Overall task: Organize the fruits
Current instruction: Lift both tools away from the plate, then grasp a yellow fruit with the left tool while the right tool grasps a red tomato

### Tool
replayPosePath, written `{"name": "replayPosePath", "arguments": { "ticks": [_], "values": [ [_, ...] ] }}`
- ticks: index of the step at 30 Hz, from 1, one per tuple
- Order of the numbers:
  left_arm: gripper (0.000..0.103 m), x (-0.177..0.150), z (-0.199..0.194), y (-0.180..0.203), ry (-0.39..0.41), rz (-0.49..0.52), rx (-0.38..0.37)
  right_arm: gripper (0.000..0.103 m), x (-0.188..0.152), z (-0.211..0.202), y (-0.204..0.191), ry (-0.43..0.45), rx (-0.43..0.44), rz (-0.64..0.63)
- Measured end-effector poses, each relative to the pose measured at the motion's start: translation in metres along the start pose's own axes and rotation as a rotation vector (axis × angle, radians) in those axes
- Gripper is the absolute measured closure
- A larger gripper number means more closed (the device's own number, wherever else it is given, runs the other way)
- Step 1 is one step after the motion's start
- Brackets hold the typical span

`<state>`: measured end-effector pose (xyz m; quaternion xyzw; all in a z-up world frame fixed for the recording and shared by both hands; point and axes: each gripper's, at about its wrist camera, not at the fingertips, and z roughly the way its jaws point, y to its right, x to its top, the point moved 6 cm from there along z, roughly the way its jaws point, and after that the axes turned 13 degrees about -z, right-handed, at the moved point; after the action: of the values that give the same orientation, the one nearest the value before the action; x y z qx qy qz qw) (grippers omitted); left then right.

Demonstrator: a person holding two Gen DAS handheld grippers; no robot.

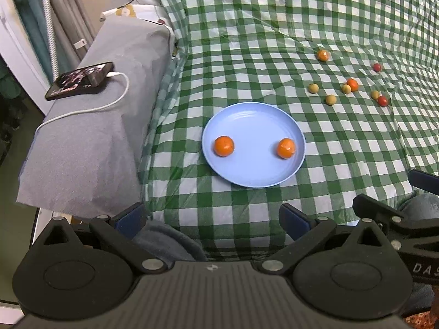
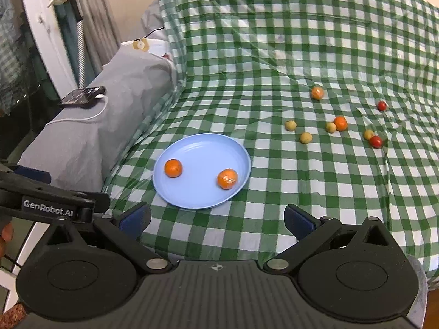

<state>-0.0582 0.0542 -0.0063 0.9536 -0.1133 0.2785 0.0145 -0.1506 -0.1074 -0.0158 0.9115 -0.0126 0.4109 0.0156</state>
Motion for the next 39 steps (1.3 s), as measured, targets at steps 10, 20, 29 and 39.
{"name": "replayPosePath", "arguments": {
  "ticks": [10, 20, 29, 39],
  "values": [
    [0.000, 0.025, 0.033, 0.057, -0.041, 0.053, -0.025, 0.001, -0.010, 0.019, 0.059, -0.002, -0.064, 0.127],
    [0.000, 0.080, 0.118, 0.164, -0.082, 0.102, -0.081, 0.001, -0.003, 0.077, 0.212, 0.056, -0.302, 0.195],
    [0.000, 0.115, 0.216, 0.269, -0.047, 0.141, -0.157, 0.001, 0.001, 0.178, 0.325, 0.058, -0.368, 0.141],
    [0.000, 0.123, 0.298, 0.309, -0.104, 0.156, -0.145, 0.018, -0.002, 0.262, 0.366, 0.024, -0.298, 0.051]
  ]
}}
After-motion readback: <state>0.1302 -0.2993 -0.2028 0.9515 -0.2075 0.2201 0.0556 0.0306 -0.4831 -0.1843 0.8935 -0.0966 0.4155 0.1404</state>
